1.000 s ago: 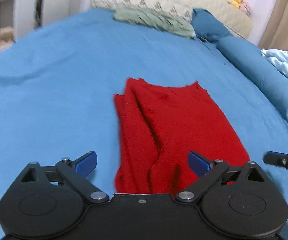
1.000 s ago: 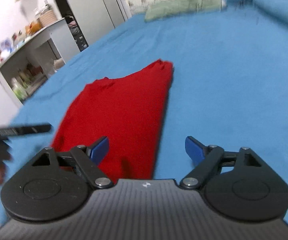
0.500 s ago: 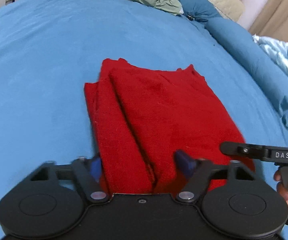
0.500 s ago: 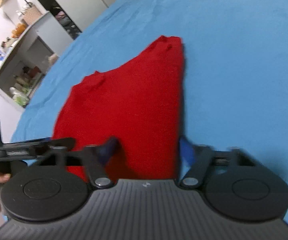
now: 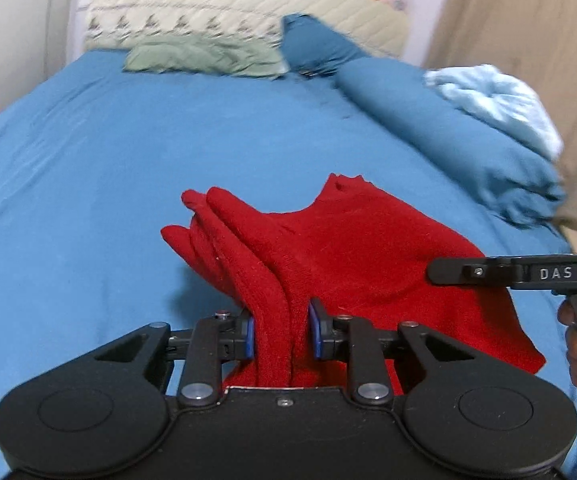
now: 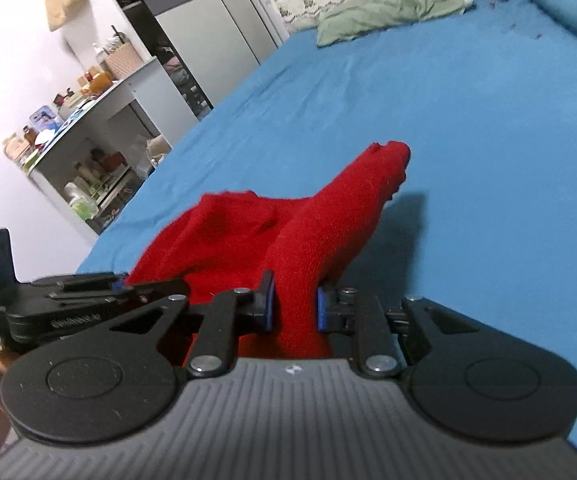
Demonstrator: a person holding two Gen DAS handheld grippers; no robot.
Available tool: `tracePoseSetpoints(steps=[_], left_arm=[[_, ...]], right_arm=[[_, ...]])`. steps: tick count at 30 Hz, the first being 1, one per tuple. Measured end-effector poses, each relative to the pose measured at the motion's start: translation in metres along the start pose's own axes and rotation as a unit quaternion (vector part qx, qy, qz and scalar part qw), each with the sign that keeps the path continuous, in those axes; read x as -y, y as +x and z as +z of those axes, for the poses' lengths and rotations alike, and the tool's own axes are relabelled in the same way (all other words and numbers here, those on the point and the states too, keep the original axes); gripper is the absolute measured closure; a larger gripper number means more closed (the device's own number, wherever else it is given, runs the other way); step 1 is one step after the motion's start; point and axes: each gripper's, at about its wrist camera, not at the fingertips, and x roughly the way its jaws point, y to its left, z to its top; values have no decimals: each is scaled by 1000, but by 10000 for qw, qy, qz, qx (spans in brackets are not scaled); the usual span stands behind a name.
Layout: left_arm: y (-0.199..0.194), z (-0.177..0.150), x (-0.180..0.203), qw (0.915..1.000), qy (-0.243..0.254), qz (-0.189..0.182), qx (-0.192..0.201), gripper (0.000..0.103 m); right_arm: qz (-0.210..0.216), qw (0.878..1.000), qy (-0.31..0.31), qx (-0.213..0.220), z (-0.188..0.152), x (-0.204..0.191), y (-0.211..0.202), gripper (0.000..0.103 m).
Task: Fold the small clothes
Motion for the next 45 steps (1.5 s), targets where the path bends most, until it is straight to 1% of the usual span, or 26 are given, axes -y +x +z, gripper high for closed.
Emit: tracePoseSetpoints(steps=[2, 5, 7, 9, 10, 12, 13, 14, 15, 16, 18, 21, 23, 25, 27, 30, 32, 34, 36, 37, 38, 40, 42, 45], left_arm=[[-4, -25, 26, 10000, 38, -85, -7, 76], [8, -63, 53, 9998, -45, -82, -182, 75], [22, -83, 67, 9994, -26, 116, -312, 75], [27, -94, 76, 9988, 133, 401, -258, 71], [25, -96, 79, 9982, 198, 532, -200, 64], [16, -95, 83, 9968, 237, 766, -40, 53], [10, -95, 82, 9956, 236, 903, 39, 41], [6, -95, 80, 9947, 218, 996, 101, 29], [4, -94, 76, 9941, 148, 1063, 136, 26], [2, -95, 71, 9938, 75, 1098, 131, 25], [8, -98, 64, 9925, -32, 1224, 10, 25], [30, -106, 56, 9900, -6, 1371, -334, 25], [40, -113, 46, 9902, -114, 1303, -488, 23], [45, -114, 40, 9908, -350, 1198, -514, 22], [45, -109, 36, 9907, -446, 1163, -548, 22], [34, -98, 47, 9889, -380, 1354, -475, 27], [16, -91, 55, 9894, -364, 1359, -348, 27], [-8, -84, 65, 9902, -405, 1319, -222, 26], [-37, -77, 77, 9904, -369, 1329, -81, 25], [-49, -73, 83, 9903, -357, 1340, -26, 21], [-64, -70, 90, 9904, -353, 1333, 50, 12], [-95, -69, 104, 9904, -360, 1316, 234, 0], [-120, -70, 117, 9899, -312, 1338, 359, 0], [-147, -80, 137, 9877, -186, 1508, 363, 0]], right_arm=[[-132, 9999, -88, 19, -21, 6, -29, 68], [-398, 9992, -12, 27, -66, 23, -59, 68], [-683, 9976, -23, 58, -98, 37, -65, 66], [-973, 9952, -87, 1, -123, 49, -60, 64], [-1017, 9948, 1, -54, -130, 56, -58, 57], [-1037, 9945, 125, 16, -134, 60, -64, 51], [-1034, 9946, 103, 67, -132, 59, -70, 38], [-1087, 9940, 56, 124, -128, 57, -74, 28], [-1159, 9931, -12, 192, -124, 54, -78, 13], [-1234, 9920, -64, 249, -119, 55, -81, 7], [-1306, 9913, -64, 130, -112, 58, -76, 6], [-1594, 9870, -82, -204, -112, 69, -56, 6], [-1714, 9844, -53, -402, -121, 78, -46, 6], [-1707, 9843, 88, -433, -127, 86, -42, 4], [-1723, 9841, 178, -401, -128, 89, -42, 3], [-1734, 9843, 108, -319, -124, 81, -50, 5], [-1667, 9859, 56, -146, -117, 71, -65, 5], [-1590, 9873, -41, 64, -110, 55, -90, 5], [-1647, 9859, -219, 218, -105, 36, -116, 4], [-1710, 9844, -293, 288, -102, 25, -130, 3], [-1729, 9836, -362, 369, -101, 15, -145, 2], [-1733, 9827, -427, 484, -101, -6, -176, 0], [-1806, 9815, -361, 526, -104, -22, -204, 0], [-2015, 9777, -342, 482, -116, -45, -237, 0]])
